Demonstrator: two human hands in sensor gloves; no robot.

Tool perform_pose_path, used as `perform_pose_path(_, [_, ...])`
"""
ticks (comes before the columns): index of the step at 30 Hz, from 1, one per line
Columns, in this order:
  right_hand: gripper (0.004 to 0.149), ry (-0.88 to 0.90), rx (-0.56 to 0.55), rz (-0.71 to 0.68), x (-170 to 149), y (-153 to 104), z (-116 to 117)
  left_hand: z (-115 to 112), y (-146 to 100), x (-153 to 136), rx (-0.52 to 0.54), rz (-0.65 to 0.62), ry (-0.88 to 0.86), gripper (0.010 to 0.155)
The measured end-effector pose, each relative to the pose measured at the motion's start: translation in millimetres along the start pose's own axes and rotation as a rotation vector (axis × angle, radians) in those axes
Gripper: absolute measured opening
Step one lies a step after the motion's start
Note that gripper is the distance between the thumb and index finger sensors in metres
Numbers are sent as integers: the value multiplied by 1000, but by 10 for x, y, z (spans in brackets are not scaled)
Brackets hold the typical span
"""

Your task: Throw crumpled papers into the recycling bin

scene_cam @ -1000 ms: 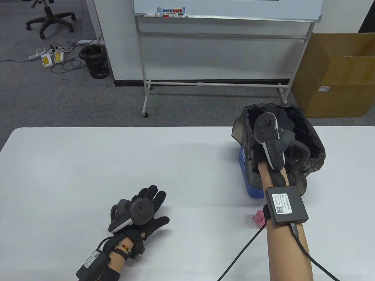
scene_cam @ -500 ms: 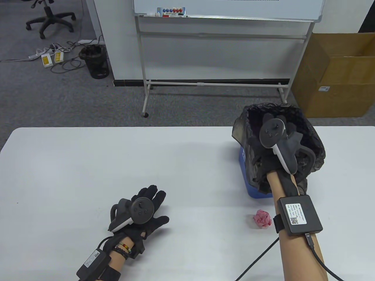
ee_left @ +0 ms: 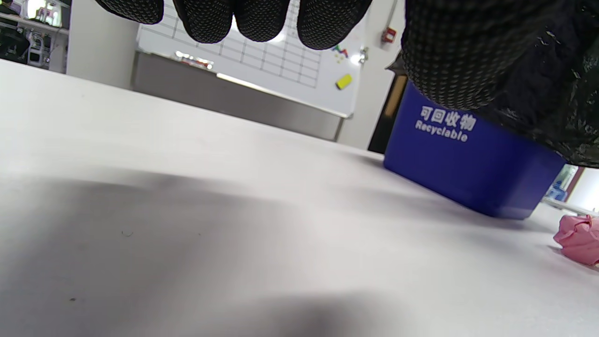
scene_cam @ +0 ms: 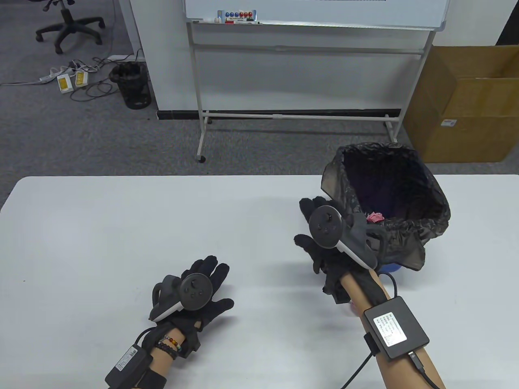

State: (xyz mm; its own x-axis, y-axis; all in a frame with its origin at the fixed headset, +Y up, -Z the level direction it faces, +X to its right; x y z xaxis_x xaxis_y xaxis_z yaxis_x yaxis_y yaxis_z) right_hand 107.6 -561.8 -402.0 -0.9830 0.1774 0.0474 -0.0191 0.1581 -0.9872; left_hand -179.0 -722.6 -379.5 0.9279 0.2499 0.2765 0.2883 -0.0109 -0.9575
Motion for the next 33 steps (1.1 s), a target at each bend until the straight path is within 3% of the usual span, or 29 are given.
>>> perform_pose_path(8, [81, -107, 121, -22, -19, -233, 573, 5, -5, -5, 0, 1, 1, 85])
perform_pose_path(16, [82, -150, 148, 37, -419, -477, 1036, 6, -6, -5, -3, 2, 1, 86])
perform_pose_path(33, [84, -330, 211, 222, -1074, -608, 1401, 8, -8, -4, -11, 8, 6, 85])
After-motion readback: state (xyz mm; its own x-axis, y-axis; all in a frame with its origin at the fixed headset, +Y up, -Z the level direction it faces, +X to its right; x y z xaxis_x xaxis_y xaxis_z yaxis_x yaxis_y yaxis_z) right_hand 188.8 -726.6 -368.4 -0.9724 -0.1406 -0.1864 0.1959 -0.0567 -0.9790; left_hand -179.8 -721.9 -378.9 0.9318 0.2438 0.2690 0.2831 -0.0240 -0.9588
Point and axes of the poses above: the tracker on the back of each hand, its own x axis roughly to the thumb side, its own y axis roughly from the wrist to the fingertips, z = x × y, the point moved 2 cm from there along y, roughly from the wrist to the fingertips, and after that the axes turned 5 degrees about z, right-handed, at the moved point
